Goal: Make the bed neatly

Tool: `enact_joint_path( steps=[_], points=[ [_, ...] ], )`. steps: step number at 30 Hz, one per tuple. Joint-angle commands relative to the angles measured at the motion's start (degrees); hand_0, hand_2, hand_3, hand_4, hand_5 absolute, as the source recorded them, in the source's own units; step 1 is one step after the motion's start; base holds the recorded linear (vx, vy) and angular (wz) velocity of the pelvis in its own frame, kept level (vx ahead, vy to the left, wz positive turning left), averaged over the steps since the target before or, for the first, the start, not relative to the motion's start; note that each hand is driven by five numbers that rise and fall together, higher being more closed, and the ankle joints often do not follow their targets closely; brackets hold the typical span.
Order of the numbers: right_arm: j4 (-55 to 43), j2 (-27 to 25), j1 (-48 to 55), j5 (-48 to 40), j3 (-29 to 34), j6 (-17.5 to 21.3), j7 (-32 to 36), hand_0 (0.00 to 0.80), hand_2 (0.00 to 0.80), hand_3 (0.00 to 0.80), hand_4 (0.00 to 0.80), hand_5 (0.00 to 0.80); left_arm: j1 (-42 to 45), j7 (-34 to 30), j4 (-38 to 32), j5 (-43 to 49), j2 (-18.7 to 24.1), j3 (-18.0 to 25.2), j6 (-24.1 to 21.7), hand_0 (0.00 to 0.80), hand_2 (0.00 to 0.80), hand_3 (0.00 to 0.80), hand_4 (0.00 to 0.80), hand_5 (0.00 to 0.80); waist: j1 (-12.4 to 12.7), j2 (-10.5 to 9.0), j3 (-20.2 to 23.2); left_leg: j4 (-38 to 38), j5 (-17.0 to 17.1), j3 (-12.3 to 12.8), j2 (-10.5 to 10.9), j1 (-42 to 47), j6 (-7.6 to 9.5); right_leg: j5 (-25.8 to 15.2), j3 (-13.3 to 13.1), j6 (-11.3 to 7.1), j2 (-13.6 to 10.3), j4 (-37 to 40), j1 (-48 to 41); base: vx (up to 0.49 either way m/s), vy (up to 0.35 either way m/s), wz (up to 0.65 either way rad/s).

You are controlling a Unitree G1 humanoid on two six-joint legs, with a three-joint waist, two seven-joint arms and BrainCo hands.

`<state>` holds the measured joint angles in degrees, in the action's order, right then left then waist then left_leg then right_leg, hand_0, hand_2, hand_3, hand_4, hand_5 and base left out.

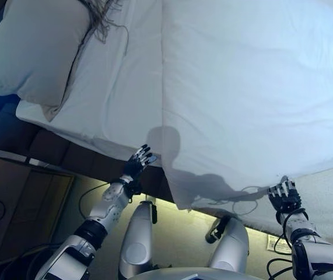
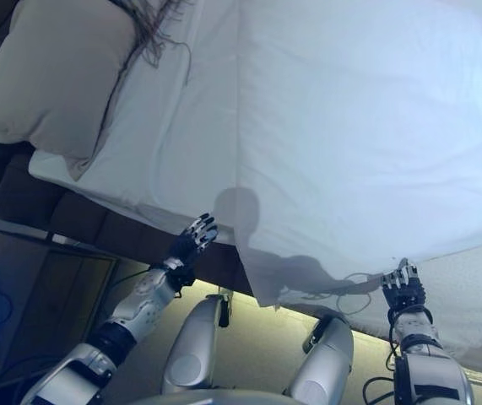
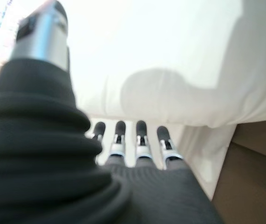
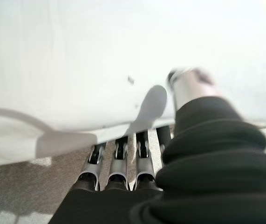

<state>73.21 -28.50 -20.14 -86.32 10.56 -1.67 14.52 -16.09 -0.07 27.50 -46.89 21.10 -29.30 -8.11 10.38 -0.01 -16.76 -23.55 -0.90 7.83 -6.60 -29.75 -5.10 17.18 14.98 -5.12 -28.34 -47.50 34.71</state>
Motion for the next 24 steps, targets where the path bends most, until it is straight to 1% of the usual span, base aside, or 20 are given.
enact_joint_path(
  steps=[1, 6, 9, 12, 15, 17, 19, 21, 24],
  points=[
    [1.4, -2.2, -1.1, -2.6, 2.3, -0.1, 2.7, 0.8, 0.8, 0.8, 0.8, 0.8, -1.5, -0.3, -1.4, 0.1, -0.2, 0.4, -3.0, 0.0, 0.0, 0.0, 0.0, 0.0, 1.1, 1.5, 0.2, -5.7, -6.0, -1.0, -4.4, -0.1, 0.85, -22.7, -5.9, -8.36, -3.4, 15.6, 1.6, 0.0, 0.0, 0.0],
    [1.6, -2.0, 0.0, -2.4, 2.5, -0.8, 4.1, 0.8, 0.8, 0.8, 0.8, 0.8, -1.3, -0.3, -1.4, -0.2, -0.1, 0.6, -3.3, 0.0, 0.0, 0.0, 0.0, 0.0, 1.1, 1.11, 0.7, -5.5, -6.1, -0.8, -4.6, 0.9, 0.77, -22.5, -5.7, -8.47, -3.6, 15.9, 0.4, 0.0, 0.0, 0.0],
    [1.2, -1.7, 1.0, 0.8, 2.4, -1.1, 5.3, 0.8, 0.8, 0.8, 0.8, 0.8, -0.7, -0.6, -1.3, -0.5, 0.0, 1.0, -3.5, 0.0, 0.0, 0.0, 0.0, 0.0, 1.2, 0.66, 1.2, -4.8, -6.2, -0.6, -4.7, 2.4, 0.81, -22.5, -5.4, -8.55, -3.5, 16.6, -1.1, 0.0, 0.0, 0.0],
    [0.6, -0.8, 1.6, 7.6, 1.1, 0.6, 5.7, 0.8, 0.8, 0.8, 0.8, 0.8, 0.1, -0.2, -1.3, 0.3, -0.1, 1.6, -3.3, 0.0, 0.0, 0.0, 0.0, 0.0, 1.4, -0.01, 1.9, -3.8, -6.1, -0.7, -4.7, 4.2, 0.88, -22.7, -5.0, -8.69, -3.2, 18.4, -3.2, 0.012, -0.026, 0.01],
    [-1.1, 0.5, 2.4, 13.0, -1.1, 3.0, 7.6, 0.8, 0.8, 0.8, 0.8, 0.8, 1.0, 2.5, -1.6, 3.8, 0.2, 2.5, -1.6, 0.0, 0.0, 0.0, 0.0, 0.0, 1.7, -0.9, 2.7, -2.6, -6.2, -0.9, -4.7, 6.7, 0.94, -23.1, -4.5, -8.78, -2.9, 20.6, -5.9, 0.044, -0.054, -0.01],
    [-3.3, 1.5, 2.6, 16.6, -2.7, 5.1, 7.6, 0.8, 0.8, 0.8, 0.8, 0.8, 1.6, 5.5, -1.5, 7.7, 0.6, 3.1, 0.2, 0.0, 0.0, 0.0, 0.0, 0.0, 1.7, -1.54, 3.3, -1.2, -6.0, -0.8, -4.8, 9.2, 1.06, -23.4, -3.9, -8.96, -2.7, 22.1, -8.4, 0.051, -0.047, -0.07],
    [-6.5, 2.4, 2.4, 19.4, -4.9, 6.4, 7.0, 0.8, 0.8, 0.8, 0.8, 0.8, 1.9, 7.9, -1.7, 10.9, 1.2, 3.3, 0.5, 0.0, 0.0, 0.0, 0.0, 0.0, 1.5, -2.1, 4.0, 0.5, -5.7, -0.7, -4.8, 11.9, 1.28, -23.5, -3.4, -9.08, -2.2, 23.5, -10.8, 0.042, -0.042, -0.13],
    [-10.3, 3.1, 2.5, 21.9, -6.9, 7.0, 6.0, 0.8, 0.8, 0.8, 0.8, 0.8, 2.2, 9.2, -2.5, 13.7, 1.6, 3.4, 1.3, 0.0, 0.0, 0.0, 0.0, 0.0, 1.3, -2.56, 4.5, 2.3, -5.3, -0.5, -4.7, 14.4, 1.53, -23.5, -2.8, -9.15, -1.8, 25.1, -13.1, 0.046, -0.045, -0.15],
    [-18.7, 4.9, 3.6, 25.3, -10.5, 7.9, 3.0, 0.8, 0.8, 0.8, 0.8, 0.8, 2.8, 11.4, -4.6, 18.9, 1.9, 3.1, 2.5, 0.0, 0.0, 0.0, 0.0, 0.0, 1.3, -3.28, 5.6, 4.9, -4.7, -0.4, -4.4, 18.2, 1.76, -23.6, -1.8, -9.35, -1.4, 27.5, -17.3, 0.058, -0.051, -0.08]
  ],
)
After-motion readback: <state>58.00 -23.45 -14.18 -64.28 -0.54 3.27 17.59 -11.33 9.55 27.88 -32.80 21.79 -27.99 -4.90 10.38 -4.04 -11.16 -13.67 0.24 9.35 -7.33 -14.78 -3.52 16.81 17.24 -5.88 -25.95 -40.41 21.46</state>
